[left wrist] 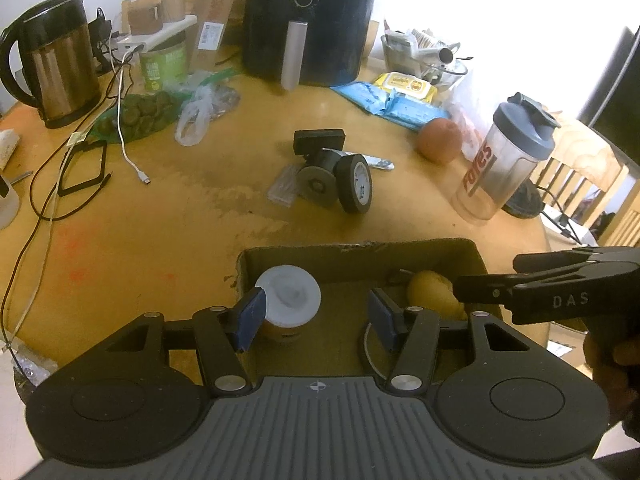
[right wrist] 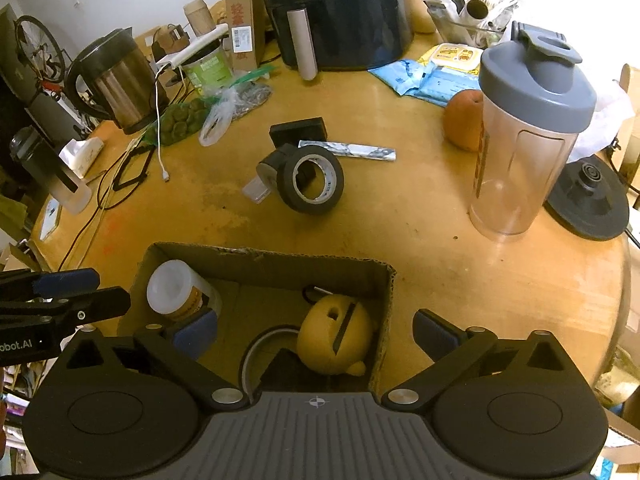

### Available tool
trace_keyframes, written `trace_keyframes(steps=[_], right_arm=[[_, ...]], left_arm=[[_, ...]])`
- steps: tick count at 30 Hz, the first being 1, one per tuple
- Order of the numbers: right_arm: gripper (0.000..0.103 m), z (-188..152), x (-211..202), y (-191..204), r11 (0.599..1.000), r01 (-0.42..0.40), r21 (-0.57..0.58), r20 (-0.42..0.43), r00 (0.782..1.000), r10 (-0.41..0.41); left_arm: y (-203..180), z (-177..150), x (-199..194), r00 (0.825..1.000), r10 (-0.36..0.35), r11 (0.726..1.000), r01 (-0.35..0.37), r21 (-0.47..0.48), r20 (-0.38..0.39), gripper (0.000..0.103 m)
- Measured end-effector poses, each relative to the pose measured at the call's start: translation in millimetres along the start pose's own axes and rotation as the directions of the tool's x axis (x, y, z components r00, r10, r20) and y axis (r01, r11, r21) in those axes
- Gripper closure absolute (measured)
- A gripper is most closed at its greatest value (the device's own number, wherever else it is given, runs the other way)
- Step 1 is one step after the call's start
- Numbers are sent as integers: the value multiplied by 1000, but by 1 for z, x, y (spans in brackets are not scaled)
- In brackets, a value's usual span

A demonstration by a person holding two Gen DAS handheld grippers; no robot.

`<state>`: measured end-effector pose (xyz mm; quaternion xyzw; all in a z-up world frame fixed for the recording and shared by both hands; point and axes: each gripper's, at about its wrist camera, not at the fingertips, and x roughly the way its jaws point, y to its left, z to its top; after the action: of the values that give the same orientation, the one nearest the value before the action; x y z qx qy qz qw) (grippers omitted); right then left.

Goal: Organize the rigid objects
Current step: 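Lower the yellow dog-face pouch into the box and open the right gripper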

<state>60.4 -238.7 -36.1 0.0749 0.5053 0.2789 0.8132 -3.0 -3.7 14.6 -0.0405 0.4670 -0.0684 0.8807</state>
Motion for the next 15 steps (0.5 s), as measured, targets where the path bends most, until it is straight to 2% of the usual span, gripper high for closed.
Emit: trace_keyframes(steps=[15], right_arm=[[0,11,10,7,1000,25,-16,-3,1000,-25]], left_arm=[[9,-1,0,1000,-12,1000,11,-16,-20,48]])
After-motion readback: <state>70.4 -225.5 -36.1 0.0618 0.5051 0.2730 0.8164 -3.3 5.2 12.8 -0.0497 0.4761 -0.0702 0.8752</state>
